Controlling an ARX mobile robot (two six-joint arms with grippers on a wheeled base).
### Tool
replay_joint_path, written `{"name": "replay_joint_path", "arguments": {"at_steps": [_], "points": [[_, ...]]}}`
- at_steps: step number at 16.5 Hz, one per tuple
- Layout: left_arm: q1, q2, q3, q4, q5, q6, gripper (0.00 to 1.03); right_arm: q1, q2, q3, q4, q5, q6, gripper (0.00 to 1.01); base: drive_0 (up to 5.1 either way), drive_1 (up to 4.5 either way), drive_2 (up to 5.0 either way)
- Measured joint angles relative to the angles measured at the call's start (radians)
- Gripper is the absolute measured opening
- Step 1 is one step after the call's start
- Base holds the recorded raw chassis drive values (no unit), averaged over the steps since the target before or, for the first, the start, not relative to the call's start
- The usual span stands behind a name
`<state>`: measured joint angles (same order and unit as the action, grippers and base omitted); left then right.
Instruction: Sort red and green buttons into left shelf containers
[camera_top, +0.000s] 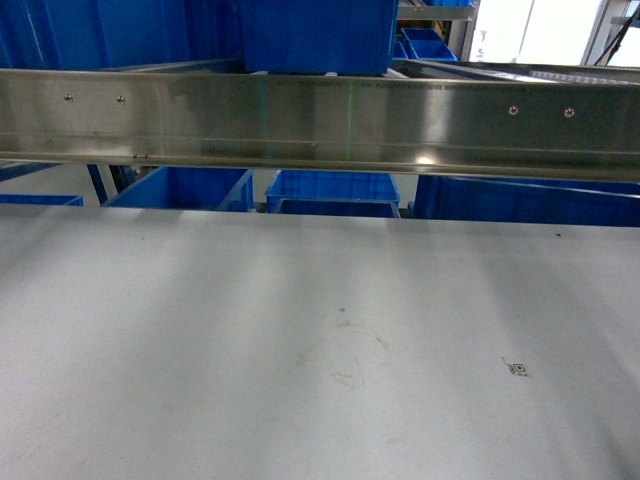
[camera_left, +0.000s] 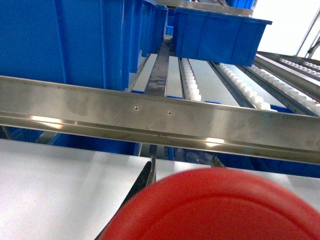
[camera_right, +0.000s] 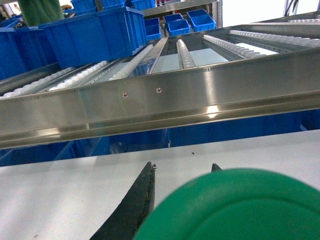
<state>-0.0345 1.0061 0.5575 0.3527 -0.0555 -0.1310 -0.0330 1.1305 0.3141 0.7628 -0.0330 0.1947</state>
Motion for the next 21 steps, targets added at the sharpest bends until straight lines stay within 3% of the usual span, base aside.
{"name": "replay_joint_path", "arguments": {"at_steps": [8,21], "points": [[0.000,0.000,0.000,0.000,0.001,0.000,0.26,0.000,0.000,0.000,0.001,0.000,0.000,0.27,0.0,0.00,0.0],[-0.001,0.000,0.001,0.003,0.006,0.000,0.26,0.000,0.000,0.000,-0.001,0.005,0.000,0.27,-4.6,1.54,3.7]]}}
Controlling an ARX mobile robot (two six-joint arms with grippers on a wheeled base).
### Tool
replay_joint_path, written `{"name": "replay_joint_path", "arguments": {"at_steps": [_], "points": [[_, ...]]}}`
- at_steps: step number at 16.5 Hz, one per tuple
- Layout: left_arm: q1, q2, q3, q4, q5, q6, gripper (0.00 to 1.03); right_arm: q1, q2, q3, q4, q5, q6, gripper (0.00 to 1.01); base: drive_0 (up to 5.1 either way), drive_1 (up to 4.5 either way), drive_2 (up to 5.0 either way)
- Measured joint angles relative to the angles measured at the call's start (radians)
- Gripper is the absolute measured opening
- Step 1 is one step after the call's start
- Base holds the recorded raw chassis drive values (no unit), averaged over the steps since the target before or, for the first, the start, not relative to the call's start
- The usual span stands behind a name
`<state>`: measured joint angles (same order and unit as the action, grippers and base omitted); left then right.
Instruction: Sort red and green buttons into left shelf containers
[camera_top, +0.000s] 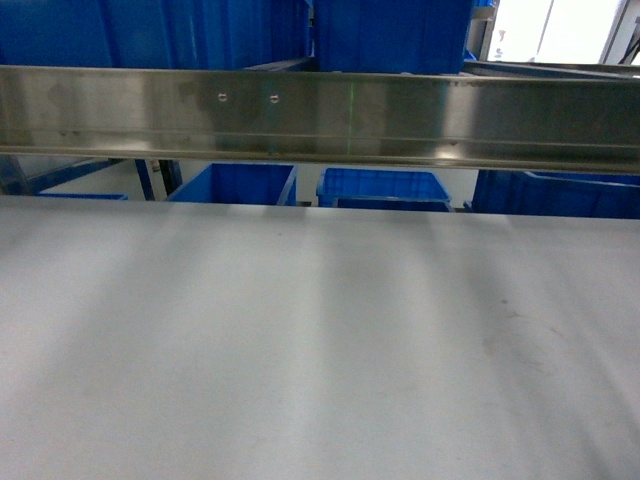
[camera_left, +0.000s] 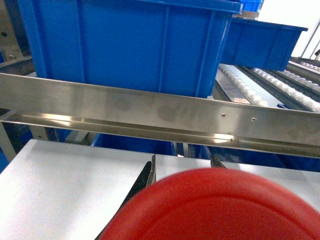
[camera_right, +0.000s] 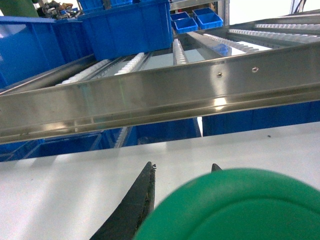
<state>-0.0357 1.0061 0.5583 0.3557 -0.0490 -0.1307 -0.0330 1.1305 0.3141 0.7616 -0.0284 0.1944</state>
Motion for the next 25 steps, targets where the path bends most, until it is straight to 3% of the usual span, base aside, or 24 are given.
{"name": "replay_joint_path", "arguments": {"at_steps": [13,25], "points": [[0.002,0.001,0.000,-0.003,-0.002,0.000,0.26,0.000,0.000,0.000,0.001,-0.002,0.000,0.27,-4.6,1.54,3.7],[0.002,0.001,0.000,-0.003,-0.002,0.000,0.26,0.000,0.000,0.000,0.002,-0.002,0.000,0.26,-5.1,2.37,2.4]]}}
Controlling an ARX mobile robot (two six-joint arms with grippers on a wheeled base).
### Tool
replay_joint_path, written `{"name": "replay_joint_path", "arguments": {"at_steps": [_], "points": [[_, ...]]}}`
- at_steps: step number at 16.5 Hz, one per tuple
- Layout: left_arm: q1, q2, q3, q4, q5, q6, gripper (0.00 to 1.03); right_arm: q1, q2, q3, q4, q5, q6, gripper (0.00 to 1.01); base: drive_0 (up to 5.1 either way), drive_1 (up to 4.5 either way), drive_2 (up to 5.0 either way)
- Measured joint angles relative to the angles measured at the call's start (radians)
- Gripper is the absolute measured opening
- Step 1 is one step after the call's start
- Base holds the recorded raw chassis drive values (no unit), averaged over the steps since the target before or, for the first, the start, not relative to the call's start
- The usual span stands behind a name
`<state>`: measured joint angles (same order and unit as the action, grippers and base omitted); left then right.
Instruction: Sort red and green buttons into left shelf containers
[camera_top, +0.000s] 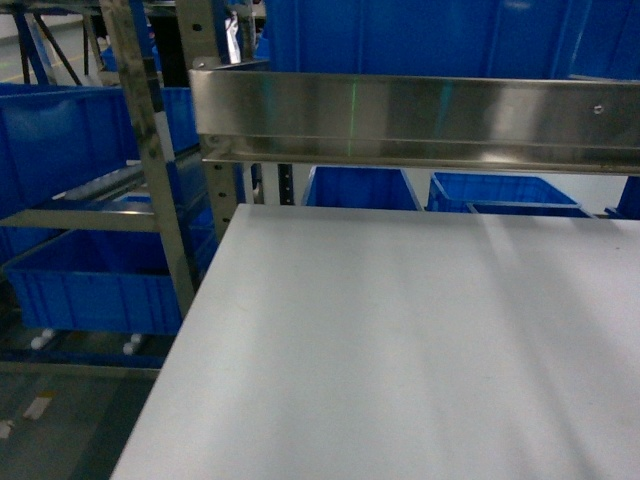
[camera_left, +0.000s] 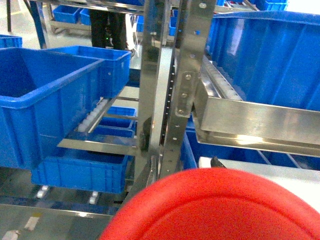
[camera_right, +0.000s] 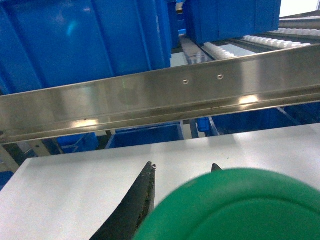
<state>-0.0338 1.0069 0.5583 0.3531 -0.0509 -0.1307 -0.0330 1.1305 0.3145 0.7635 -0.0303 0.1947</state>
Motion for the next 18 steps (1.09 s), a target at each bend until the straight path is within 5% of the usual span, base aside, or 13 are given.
{"name": "replay_joint_path", "arguments": {"at_steps": [18], "points": [[0.000,0.001,0.001,0.000,-0.002,0.000,0.26,0.000,0.000,0.000,-0.001,0.000,0.000,0.26,-5.1,2.37,2.4]]}}
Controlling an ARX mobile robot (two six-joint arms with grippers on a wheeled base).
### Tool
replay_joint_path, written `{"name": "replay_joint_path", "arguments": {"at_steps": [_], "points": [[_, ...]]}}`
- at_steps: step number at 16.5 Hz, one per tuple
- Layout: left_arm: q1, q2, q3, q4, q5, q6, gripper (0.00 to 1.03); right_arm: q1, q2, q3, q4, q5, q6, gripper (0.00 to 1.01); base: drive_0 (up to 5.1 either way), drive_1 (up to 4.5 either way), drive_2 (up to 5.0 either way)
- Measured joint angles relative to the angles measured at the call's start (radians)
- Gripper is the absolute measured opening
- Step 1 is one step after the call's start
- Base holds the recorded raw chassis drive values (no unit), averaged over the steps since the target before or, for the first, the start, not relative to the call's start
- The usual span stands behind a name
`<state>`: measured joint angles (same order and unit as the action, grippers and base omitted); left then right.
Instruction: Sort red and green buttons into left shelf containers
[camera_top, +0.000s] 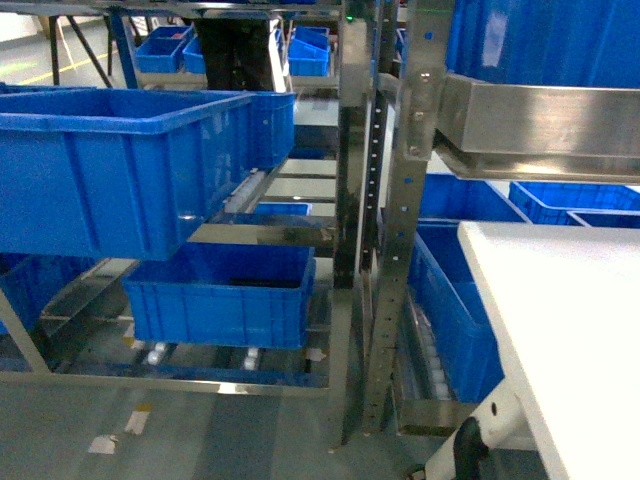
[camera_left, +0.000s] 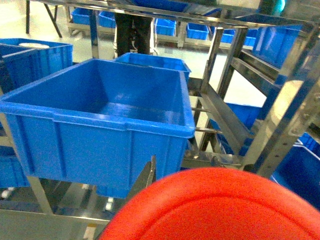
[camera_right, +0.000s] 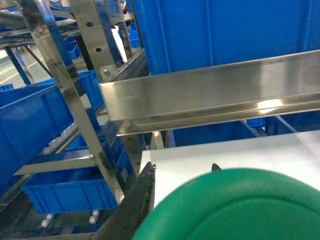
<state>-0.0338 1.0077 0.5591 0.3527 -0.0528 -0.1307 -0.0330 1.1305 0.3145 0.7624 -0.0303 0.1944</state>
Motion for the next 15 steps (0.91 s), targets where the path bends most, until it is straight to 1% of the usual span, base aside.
{"name": "replay_joint_path", "arguments": {"at_steps": [15], "points": [[0.000,0.000,0.000,0.000,0.001,0.000,0.26,0.000,0.000,0.000,-0.004,0.000,0.000,0.26,-5.1,2.37,2.4]]}}
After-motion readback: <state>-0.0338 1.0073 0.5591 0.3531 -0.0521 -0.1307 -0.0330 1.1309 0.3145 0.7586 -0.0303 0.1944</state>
